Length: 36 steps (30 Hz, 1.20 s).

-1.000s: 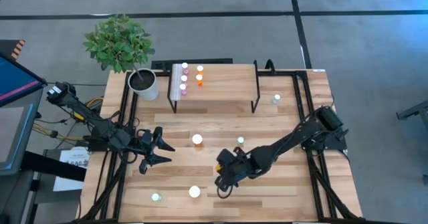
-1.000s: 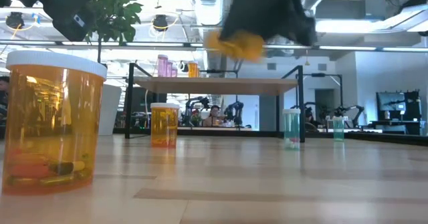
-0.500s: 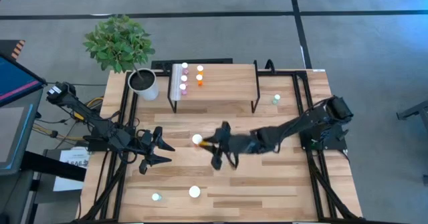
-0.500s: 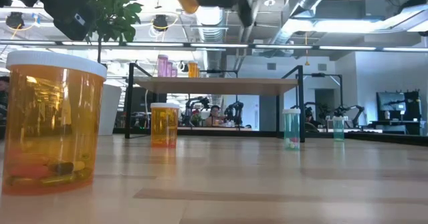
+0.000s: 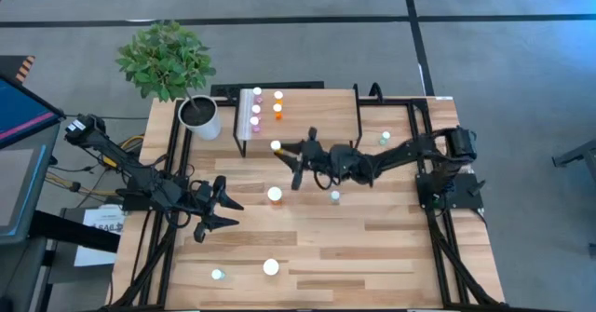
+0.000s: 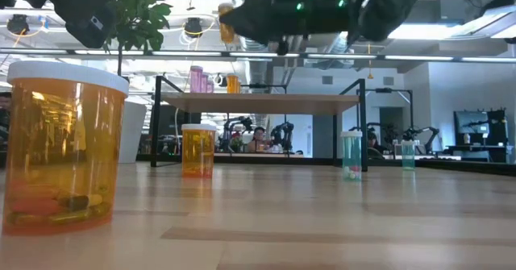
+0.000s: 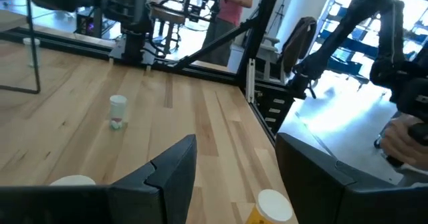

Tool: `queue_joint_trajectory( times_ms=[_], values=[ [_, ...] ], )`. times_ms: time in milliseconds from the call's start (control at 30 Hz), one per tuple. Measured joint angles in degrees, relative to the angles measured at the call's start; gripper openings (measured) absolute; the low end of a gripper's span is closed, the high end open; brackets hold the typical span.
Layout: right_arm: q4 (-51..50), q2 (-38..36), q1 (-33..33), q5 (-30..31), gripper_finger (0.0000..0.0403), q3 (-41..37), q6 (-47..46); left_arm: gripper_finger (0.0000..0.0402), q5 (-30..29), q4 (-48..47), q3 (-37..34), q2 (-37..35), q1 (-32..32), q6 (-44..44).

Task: Pick and place medicine bottles onto shelf by color
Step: Put the small orange pill bottle on the shelf aligned with the other small orange pill bottles

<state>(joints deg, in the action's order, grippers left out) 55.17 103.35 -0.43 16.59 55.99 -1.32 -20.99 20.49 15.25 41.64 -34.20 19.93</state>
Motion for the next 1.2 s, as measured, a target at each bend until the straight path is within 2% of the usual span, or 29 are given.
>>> queue_joint_trajectory(
  times_ms=[233,400,567,1200],
  values=[
    [9.94,6.21,-6.29,-4.6,0.0119,0.04,-3.12,0.0192,-0.53,-0.02,0.0,-0.02,0.0,-0.55],
    [15.14,10.2,-9.08,-4.8,0.0119,0.04,-3.2,0.0192,-0.57,-0.04,0.0,-0.01,0.0,-0.86],
    [15.25,12.37,-10.59,-4.89,0.0119,0.33,-3.37,0.0192,-0.73,-0.02,0.0,-0.01,0.02,-1.27],
    [11.66,12.26,-12.17,-4.85,0.012,0.42,-2.74,0.0192,-0.87,-0.02,0.0,0.0,0.04,-1.25]
  ],
)
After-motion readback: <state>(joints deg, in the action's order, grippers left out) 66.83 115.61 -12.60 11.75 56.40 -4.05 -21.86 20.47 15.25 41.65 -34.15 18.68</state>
